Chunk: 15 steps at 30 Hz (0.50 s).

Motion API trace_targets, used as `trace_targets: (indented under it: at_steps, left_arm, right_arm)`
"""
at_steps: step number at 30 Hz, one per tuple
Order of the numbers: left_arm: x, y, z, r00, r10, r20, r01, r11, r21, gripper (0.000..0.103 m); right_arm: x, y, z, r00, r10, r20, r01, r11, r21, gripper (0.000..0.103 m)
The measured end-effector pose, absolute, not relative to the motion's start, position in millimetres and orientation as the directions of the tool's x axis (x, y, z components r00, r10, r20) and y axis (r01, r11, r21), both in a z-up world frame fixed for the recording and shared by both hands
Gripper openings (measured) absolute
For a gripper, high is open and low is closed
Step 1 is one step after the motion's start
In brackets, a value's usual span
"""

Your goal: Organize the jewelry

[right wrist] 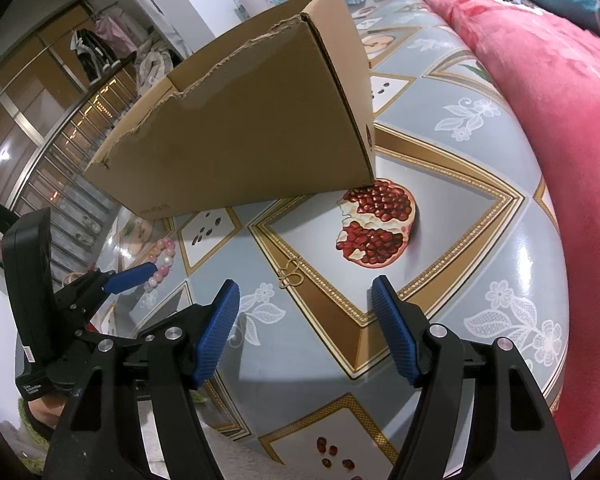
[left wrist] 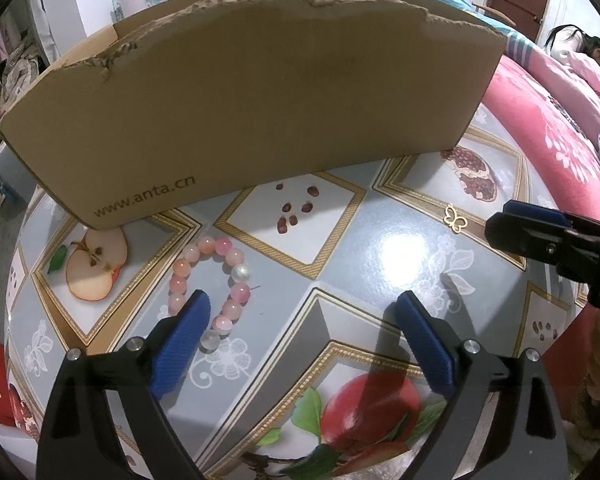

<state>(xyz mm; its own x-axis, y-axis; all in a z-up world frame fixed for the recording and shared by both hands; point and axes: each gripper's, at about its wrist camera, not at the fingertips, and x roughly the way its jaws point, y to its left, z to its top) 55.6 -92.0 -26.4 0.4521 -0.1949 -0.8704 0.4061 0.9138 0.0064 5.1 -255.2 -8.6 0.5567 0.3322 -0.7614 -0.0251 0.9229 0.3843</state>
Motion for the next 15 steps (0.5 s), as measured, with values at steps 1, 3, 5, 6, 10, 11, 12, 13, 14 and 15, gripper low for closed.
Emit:
trace_targets:
  at_steps: [1,3,5,6,10,11,12,13,14,15]
  left_arm:
    - [55.7,-91.7,-27.4,0.453,-0.195,-0.870,0.406,0.914,0.007,0.093]
    - [55.4,-91.5,-29.5,0.457,-0.195,-0.868,0.404,0.915,0.007,0.095]
    - [54.7,-90.6,-30.6,0.465,-0.193,-0.864,0.395,0.919,0.007,0.097]
    - [53.2,-90.6,-31.1,0.473,-0.193,-0.860,0.394,0.919,0.010,0.097]
    - [45.0,-88.4,-34.5,0.511,-0.201,-0.836,0.385,0.923,0.014,0.097]
    - [42.8,-87.8,-35.2,0.521,-0.203,-0.829,0.383,0.924,0.014,0.097]
    - [39.8,-87.3,-36.1,0.533,-0.205,-0.821,0.379,0.925,0.015,0.097]
    - [37.4,-86.4,-36.8,0.543,-0.206,-0.814,0.376,0.926,0.016,0.097]
    - [34.8,-85.3,-37.5,0.552,-0.207,-0.808,0.373,0.928,0.017,0.097]
    - [33.0,-84.4,-38.0,0.556,-0.208,-0.804,0.372,0.928,0.017,0.097]
  right_arm:
    - [5.1,-255.3,-8.6,0.556,0.333,-0.761,-0.025,0.923,0.385,0.066]
    - [5.1,-255.7,-8.4,0.557,0.333,-0.761,-0.025,0.922,0.386,0.066]
    - [5.2,-255.8,-8.4,0.558,0.333,-0.761,-0.025,0.922,0.385,0.066]
    - [5.2,-255.9,-8.5,0.558,0.332,-0.760,-0.025,0.923,0.385,0.066]
    - [6.0,-256.0,-8.8,0.559,0.330,-0.760,-0.027,0.924,0.382,0.066]
    - [6.2,-255.9,-8.8,0.560,0.329,-0.760,-0.027,0.924,0.381,0.066]
    - [6.3,-255.9,-8.8,0.561,0.329,-0.760,-0.027,0.925,0.380,0.066]
    - [6.3,-255.9,-8.7,0.561,0.328,-0.760,-0.028,0.925,0.379,0.066]
    - [6.3,-255.9,-8.6,0.562,0.329,-0.759,-0.030,0.925,0.378,0.066]
    - [6.5,-255.9,-8.7,0.562,0.328,-0.759,-0.031,0.926,0.377,0.066]
